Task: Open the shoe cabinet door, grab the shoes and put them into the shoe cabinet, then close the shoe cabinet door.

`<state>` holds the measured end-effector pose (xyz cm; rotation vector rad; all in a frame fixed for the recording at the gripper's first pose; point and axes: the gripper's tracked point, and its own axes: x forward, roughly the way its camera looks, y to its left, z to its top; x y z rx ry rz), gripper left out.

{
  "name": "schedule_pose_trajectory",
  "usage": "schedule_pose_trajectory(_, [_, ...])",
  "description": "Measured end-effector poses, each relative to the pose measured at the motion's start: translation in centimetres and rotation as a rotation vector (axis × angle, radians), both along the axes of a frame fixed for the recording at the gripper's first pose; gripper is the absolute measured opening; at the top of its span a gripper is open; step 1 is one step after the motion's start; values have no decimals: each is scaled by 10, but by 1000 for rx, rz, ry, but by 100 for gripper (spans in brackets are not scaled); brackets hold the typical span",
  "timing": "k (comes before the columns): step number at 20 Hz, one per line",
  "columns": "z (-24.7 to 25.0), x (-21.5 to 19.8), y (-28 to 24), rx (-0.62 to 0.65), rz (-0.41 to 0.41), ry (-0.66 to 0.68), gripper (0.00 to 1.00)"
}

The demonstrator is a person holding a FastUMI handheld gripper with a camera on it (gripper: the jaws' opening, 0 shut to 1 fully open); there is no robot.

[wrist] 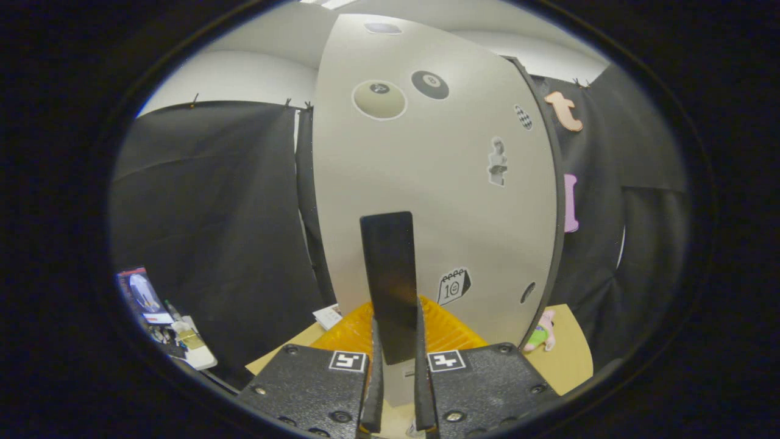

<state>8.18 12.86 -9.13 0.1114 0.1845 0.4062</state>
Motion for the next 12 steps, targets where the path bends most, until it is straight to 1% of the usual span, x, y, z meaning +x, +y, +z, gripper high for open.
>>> schedule_pose_trajectory(3, [-2,-4,-19,-12,29,-1,23])
schedule_pose_trajectory(6, [-2,-12,-40,-10,26,-6,21])
schedule_pose_trajectory(9, [-2,-13,-60,-9,-8,-11,18])
schedule_pose_trajectory(12, [-3,-15,-84,2,-69,-9,14])
